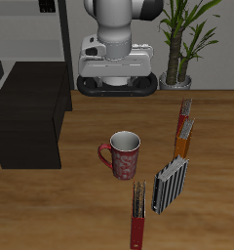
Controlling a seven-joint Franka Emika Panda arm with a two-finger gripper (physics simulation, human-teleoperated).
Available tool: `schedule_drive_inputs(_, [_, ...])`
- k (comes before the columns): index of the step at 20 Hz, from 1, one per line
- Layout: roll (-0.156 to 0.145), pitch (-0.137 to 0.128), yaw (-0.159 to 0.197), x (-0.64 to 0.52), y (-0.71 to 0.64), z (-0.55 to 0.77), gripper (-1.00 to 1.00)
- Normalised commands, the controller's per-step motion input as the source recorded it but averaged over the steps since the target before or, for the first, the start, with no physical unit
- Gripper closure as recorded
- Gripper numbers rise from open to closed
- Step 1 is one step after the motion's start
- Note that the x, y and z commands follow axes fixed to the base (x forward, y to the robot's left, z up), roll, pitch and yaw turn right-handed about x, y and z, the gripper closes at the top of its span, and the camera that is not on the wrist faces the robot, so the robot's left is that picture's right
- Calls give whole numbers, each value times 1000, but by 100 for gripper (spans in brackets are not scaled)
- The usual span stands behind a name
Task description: Place the striped book upright on top of the shelf
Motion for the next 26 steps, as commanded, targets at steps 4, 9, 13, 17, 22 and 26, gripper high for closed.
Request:
schedule_drive_inputs(4, [12, -13, -11, 78, 214, 52, -100])
schedule_drive_inputs(9, [-5, -45, -1, 284, 519, 82, -100])
schedule_drive_inputs(13, [16, -42, 0, 427, 638, 145, -100])
schedule_drive_inputs(17, [21, -65, -52, 442, 576, 220, -100])
schedule_drive_inputs(22, [2, -10, -51, 395, 318, 152, -100])
schedule_drive_inputs(26, [-7, -9, -66, 452, 302, 66, -100])
